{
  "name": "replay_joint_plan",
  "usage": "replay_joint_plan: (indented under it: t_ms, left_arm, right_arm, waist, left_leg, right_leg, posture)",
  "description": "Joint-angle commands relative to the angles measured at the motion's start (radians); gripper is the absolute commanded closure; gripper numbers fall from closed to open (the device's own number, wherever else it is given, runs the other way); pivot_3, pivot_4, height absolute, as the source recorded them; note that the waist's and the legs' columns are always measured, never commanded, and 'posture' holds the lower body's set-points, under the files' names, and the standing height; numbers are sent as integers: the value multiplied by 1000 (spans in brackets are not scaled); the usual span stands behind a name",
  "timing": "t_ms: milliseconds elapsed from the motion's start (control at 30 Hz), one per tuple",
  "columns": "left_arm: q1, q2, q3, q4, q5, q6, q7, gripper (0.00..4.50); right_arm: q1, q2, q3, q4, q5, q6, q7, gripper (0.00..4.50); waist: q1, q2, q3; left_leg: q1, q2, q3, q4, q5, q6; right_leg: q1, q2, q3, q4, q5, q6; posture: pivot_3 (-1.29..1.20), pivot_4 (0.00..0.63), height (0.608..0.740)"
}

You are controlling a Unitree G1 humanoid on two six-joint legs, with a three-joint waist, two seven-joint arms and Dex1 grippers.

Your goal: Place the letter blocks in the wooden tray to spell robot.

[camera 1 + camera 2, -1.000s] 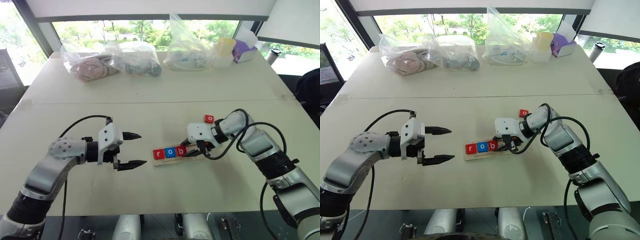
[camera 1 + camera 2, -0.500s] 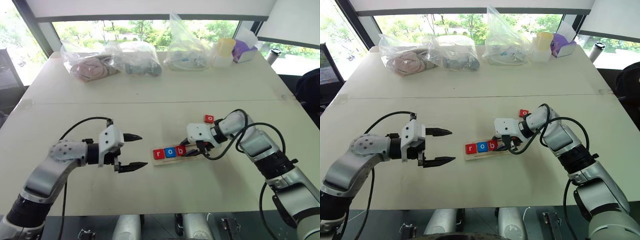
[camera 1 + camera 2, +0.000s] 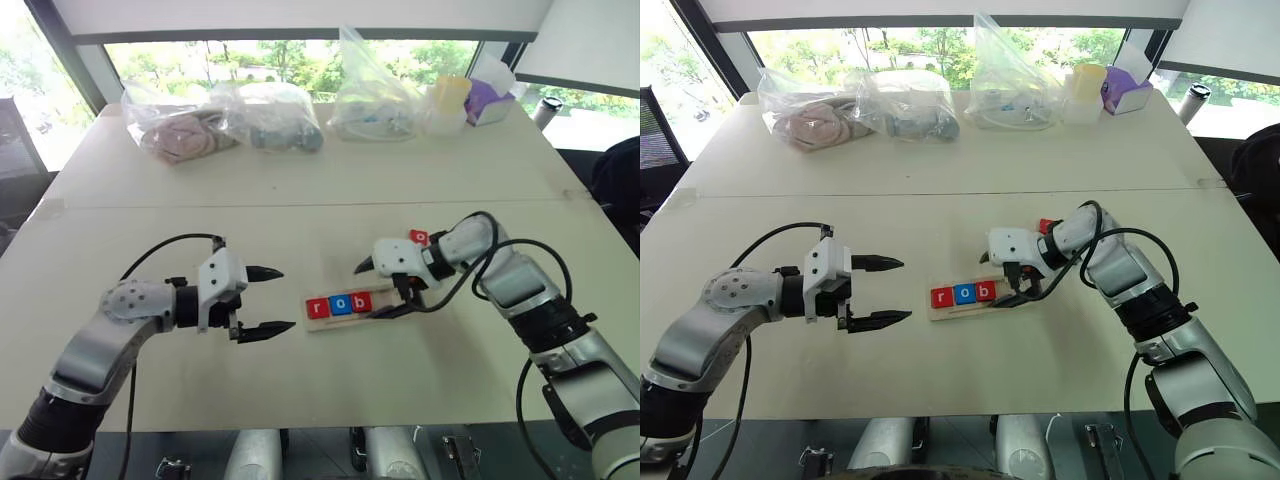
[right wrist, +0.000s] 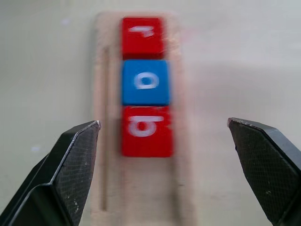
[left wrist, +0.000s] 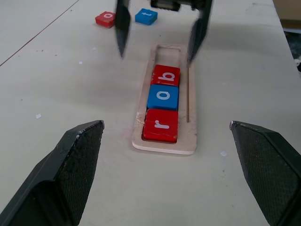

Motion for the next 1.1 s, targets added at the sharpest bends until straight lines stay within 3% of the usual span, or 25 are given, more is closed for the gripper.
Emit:
replay_joint_plan:
  t_ms: [33,167,333,500,1100]
  left_arm:
    - [-5,-3,12,-18,1,-19,4,0]
    - [5,-10,9,-21,3,-26,4,0]
    - [5,-20,-2,-29,4,-34,1,0]
    - [-18,-49,-5,-22,2,-41,11,0]
    - [-76,-113,39,4,-37,-24,59,0]
  right_arm:
    - [-78,30,-127,80,-27,62,-227,38]
    - [-97,113,-223,86,-82,372,-534,38]
    - [-53,204,-280,26,-118,602,-765,38]
    - [9,288,-323,-53,-115,740,-906,38]
    - [52,412,-428,-122,-24,982,-1063,38]
  waist:
    - [1,0,0]
    - [2,0,0]
    - [2,0,0]
    - [1,0,0]
    - [-1,1,-1]
  left_leg:
    - [0,0,0,0,0,0]
    - [0,0,0,-1,0,-1]
    - [-1,0,0,-2,0,-1]
    - [-1,0,0,-2,0,0]
    - [0,0,-1,-2,0,0]
  right_leg:
    - [0,0,0,0,0,-1]
    - [0,0,0,0,0,-1]
    - [-1,0,0,0,1,1]
    - [-1,0,0,1,1,1]
    - [-1,0,0,1,1,1]
  posture:
    - [0,150,740]
    - [0,150,740]
    - [0,150,740]
    - [0,150,740]
    - [0,150,740]
